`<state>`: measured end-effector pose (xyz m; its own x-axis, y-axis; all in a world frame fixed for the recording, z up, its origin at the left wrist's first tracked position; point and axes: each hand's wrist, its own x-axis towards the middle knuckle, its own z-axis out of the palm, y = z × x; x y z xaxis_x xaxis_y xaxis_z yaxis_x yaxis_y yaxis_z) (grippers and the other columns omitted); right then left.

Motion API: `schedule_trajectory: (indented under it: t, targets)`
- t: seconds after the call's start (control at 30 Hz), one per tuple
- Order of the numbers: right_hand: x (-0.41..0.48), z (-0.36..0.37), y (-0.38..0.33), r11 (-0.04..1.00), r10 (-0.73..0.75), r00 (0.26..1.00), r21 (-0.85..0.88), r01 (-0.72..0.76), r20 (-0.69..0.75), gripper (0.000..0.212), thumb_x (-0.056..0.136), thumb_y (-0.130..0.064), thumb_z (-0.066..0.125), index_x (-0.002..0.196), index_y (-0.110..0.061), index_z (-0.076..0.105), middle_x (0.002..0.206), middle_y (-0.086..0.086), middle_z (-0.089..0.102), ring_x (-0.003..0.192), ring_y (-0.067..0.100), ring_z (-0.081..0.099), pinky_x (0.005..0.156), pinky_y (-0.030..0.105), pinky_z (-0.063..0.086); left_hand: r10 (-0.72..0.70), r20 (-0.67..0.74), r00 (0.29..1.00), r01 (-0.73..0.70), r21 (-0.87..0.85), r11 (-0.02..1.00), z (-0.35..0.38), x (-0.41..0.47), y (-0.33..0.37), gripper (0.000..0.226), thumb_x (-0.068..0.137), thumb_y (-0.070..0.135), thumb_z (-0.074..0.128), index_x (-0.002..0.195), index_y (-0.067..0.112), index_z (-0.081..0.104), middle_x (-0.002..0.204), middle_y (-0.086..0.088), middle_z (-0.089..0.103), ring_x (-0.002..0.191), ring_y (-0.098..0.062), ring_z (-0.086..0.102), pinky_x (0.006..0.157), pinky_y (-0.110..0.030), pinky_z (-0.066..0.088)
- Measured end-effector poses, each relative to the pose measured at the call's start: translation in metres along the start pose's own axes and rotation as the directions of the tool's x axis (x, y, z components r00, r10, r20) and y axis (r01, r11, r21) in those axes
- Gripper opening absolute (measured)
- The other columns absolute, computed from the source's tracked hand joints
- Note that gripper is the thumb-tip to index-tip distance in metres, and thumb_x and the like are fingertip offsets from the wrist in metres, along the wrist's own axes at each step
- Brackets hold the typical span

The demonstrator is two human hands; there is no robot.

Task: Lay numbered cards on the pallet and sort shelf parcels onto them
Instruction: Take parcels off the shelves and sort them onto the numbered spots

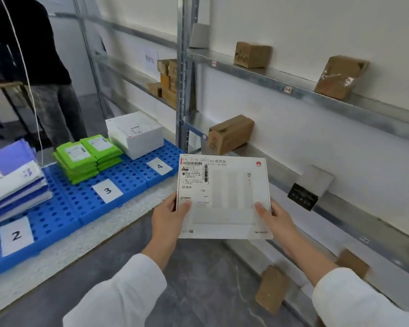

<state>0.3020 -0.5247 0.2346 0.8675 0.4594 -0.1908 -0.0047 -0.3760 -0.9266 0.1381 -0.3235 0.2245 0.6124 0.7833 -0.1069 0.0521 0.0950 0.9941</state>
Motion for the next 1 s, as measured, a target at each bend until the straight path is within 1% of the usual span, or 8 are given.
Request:
schedule_trajectory:
  t: [0.13, 0.23, 0.4, 0.57, 0.7, 0.8, 0.93, 1.0]
  targets:
    - [0.037, 0.014, -0.015, 0.999, 0.002, 0.999, -0.038, -0.001, 0.041, 0.031, 0.092, -0.045, 0.057, 0.123, -0.038, 0.055, 0.108, -0.011, 0.068, 0.091, 0.016, 0.067, 0.073, 0.039, 0.059, -0.023, -0.08, 0.997, 0.021, -0.015, 1.0, -0.002, 0.031, 0.0, 0.031, 0.088, 0.02, 0.065, 0.108, 0.043, 0.066, 0.103, 0.021, 0.07, 0.092, -0.006, 0.069, 0.079, -0.034, 0.058]
    - [0.075, 0.023, -0.031, 0.998, 0.002, 0.995, -0.069, 0.004, 0.095, 0.03, 0.093, -0.047, 0.054, 0.122, -0.04, 0.05, 0.111, -0.01, 0.065, 0.092, 0.012, 0.063, 0.073, 0.032, 0.056, -0.013, -0.121, 0.993, 0.009, -0.03, 1.0, 0.002, 0.059, 0.002, 0.032, 0.088, 0.02, 0.066, 0.114, 0.039, 0.066, 0.105, 0.021, 0.071, 0.092, -0.004, 0.069, 0.078, -0.03, 0.057]
    - [0.15, 0.045, -0.058, 0.997, -0.05, 0.982, -0.044, 0.06, 0.184, 0.045, 0.094, -0.048, 0.052, 0.136, -0.033, 0.046, 0.126, -0.006, 0.059, 0.107, 0.02, 0.059, 0.086, 0.037, 0.052, 0.003, -0.239, 0.971, -0.005, -0.006, 1.0, 0.006, 0.113, 0.015, 0.03, 0.086, 0.021, 0.067, 0.112, 0.038, 0.068, 0.107, 0.017, 0.072, 0.09, -0.005, 0.07, 0.079, -0.034, 0.059]
    - [0.227, 0.07, -0.089, 0.997, -0.074, 0.966, -0.004, 0.077, 0.249, 0.042, 0.093, -0.045, 0.055, 0.133, -0.032, 0.05, 0.122, -0.004, 0.062, 0.104, 0.02, 0.062, 0.087, 0.04, 0.054, 0.036, -0.373, 0.927, -0.037, 0.006, 0.999, 0.012, 0.168, 0.036, 0.04, 0.086, 0.023, 0.068, 0.124, 0.033, 0.064, 0.11, 0.019, 0.07, 0.099, -0.004, 0.067, 0.087, -0.034, 0.056]
    - [0.279, 0.088, -0.107, 0.996, -0.088, 0.94, 0.018, 0.087, 0.329, 0.041, 0.092, -0.048, 0.057, 0.13, -0.033, 0.053, 0.112, -0.008, 0.065, 0.096, 0.013, 0.064, 0.072, 0.028, 0.053, 0.062, -0.458, 0.887, -0.066, 0.006, 0.998, 0.017, 0.203, 0.049, 0.041, 0.086, 0.024, 0.068, 0.126, 0.032, 0.063, 0.103, 0.029, 0.069, 0.095, 0.005, 0.066, 0.086, -0.028, 0.057]
    - [0.31, 0.103, -0.117, 0.993, -0.119, 0.918, 0.034, 0.115, 0.378, 0.038, 0.091, -0.045, 0.058, 0.127, -0.031, 0.056, 0.109, -0.009, 0.067, 0.093, 0.009, 0.064, 0.064, 0.023, 0.051, 0.045, -0.505, 0.862, -0.062, -0.018, 0.998, 0.017, 0.223, 0.05, 0.042, 0.087, 0.022, 0.068, 0.128, 0.029, 0.061, 0.11, 0.022, 0.069, 0.1, -0.001, 0.066, 0.09, -0.032, 0.056]
    - [0.341, 0.132, -0.125, 0.974, -0.205, 0.9, -0.012, 0.227, 0.384, 0.038, 0.092, -0.044, 0.058, 0.128, -0.03, 0.058, 0.114, -0.012, 0.064, 0.098, 0.007, 0.062, 0.067, 0.018, 0.047, 0.021, -0.536, 0.844, -0.053, -0.044, 0.998, 0.006, 0.246, 0.045, 0.039, 0.088, 0.023, 0.067, 0.126, 0.031, 0.063, 0.106, 0.025, 0.07, 0.097, 0.004, 0.066, 0.088, -0.03, 0.056]
    - [0.356, 0.147, -0.131, 0.967, -0.201, 0.894, -0.067, 0.247, 0.401, 0.044, 0.092, -0.048, 0.056, 0.132, -0.031, 0.055, 0.118, -0.011, 0.062, 0.101, 0.009, 0.06, 0.074, 0.022, 0.051, 0.011, -0.543, 0.84, -0.052, -0.061, 0.997, -0.004, 0.261, 0.042, 0.039, 0.088, 0.025, 0.067, 0.125, 0.034, 0.063, 0.106, 0.025, 0.07, 0.097, 0.003, 0.066, 0.087, -0.031, 0.057]
